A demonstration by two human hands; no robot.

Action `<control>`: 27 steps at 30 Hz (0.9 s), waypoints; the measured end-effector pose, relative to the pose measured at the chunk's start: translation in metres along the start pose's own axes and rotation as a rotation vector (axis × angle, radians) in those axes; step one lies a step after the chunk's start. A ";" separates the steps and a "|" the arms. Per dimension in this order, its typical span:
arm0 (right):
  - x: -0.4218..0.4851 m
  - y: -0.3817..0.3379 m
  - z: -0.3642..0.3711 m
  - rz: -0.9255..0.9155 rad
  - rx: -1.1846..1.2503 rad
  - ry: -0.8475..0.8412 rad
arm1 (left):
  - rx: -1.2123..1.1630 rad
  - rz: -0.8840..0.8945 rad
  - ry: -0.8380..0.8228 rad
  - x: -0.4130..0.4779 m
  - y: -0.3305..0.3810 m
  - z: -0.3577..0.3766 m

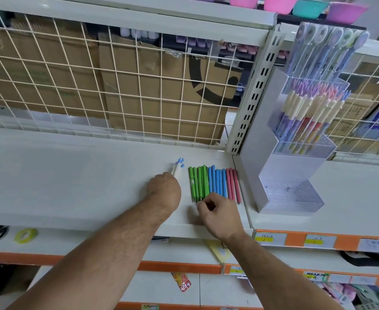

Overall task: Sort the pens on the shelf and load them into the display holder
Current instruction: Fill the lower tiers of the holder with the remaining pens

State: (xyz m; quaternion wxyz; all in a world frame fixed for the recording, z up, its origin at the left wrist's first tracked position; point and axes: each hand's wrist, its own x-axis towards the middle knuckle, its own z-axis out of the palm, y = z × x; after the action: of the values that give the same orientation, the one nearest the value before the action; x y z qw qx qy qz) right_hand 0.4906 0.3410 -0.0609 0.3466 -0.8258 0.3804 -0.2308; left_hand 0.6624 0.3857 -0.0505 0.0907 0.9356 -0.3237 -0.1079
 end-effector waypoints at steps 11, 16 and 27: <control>0.001 0.001 0.001 -0.003 0.005 -0.001 | -0.403 -0.064 0.114 -0.004 -0.012 -0.011; 0.002 0.002 0.001 0.010 0.013 -0.007 | -0.756 -0.051 0.033 -0.015 -0.006 -0.020; 0.012 -0.020 -0.028 0.218 0.413 0.013 | -1.223 0.038 -0.492 -0.040 0.011 -0.027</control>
State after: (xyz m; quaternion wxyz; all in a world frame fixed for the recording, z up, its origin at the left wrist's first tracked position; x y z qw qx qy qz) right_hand 0.4886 0.3301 -0.0261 0.5287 -0.6897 0.4143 -0.2704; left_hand 0.6319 0.4051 -0.0160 0.5314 0.6575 -0.2319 -0.4813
